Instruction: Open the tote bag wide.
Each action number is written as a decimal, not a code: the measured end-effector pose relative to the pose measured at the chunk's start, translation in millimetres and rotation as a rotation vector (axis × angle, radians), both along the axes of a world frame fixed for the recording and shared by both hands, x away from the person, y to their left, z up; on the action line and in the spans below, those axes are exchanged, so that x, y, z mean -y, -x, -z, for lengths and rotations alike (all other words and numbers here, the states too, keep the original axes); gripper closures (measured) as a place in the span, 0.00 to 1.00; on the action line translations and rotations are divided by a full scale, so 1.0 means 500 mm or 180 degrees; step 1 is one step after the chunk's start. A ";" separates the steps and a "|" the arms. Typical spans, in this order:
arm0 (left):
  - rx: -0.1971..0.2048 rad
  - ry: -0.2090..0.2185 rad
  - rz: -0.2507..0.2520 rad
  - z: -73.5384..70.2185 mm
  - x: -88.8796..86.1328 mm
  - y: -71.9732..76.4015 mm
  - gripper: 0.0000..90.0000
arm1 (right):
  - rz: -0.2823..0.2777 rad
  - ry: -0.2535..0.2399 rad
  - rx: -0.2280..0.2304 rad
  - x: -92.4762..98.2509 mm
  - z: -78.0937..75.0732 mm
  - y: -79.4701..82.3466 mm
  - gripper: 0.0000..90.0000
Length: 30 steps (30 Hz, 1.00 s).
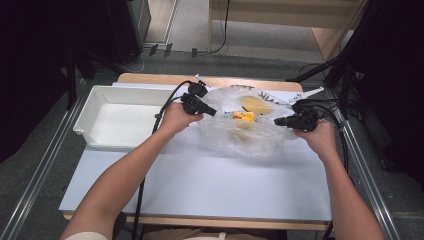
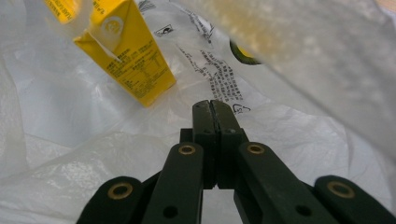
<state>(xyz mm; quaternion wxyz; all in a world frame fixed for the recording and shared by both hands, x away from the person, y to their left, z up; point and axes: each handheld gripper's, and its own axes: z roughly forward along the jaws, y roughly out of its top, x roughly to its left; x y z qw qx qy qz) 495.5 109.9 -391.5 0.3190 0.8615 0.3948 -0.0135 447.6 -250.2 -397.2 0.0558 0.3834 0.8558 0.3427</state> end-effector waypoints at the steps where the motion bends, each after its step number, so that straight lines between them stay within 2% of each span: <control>1: -0.0008 -0.0001 -0.0029 0.005 0.001 -0.002 0.95 | 0.0017 -0.0009 0.0017 -0.001 0.002 -0.001 1.00; 8: -0.0059 -0.0046 -0.0114 0.023 -0.005 -0.013 0.95 | 0.0087 0.0005 0.0005 0.000 0.025 -0.004 1.00; 12: -0.0090 -0.0092 -0.0131 0.033 -0.009 -0.014 0.95 | 0.0167 -0.0018 -0.0060 0.009 0.044 -0.003 1.00; 15: -0.0104 -0.0103 -0.0171 0.035 -0.005 -0.012 0.95 | 0.0185 -0.0026 -0.0054 0.010 0.056 0.002 1.00; 19: -0.0087 -0.0105 -0.0139 0.037 0.005 -0.010 0.95 | 0.0210 -0.0033 -0.0073 0.013 0.065 0.007 1.00; 22: -0.0100 -0.0102 -0.0164 0.046 0.010 -0.011 0.95 | 0.0224 -0.0036 -0.0075 0.013 0.071 0.009 1.00; 27: -0.0061 -0.0156 -0.0194 0.063 0.022 -0.014 0.96 | 0.0239 -0.0013 -0.0093 0.014 0.081 0.010 1.00; 30: -0.0085 -0.0203 -0.0243 0.074 0.025 -0.019 0.97 | 0.0256 -0.0010 -0.0088 0.014 0.086 0.010 1.00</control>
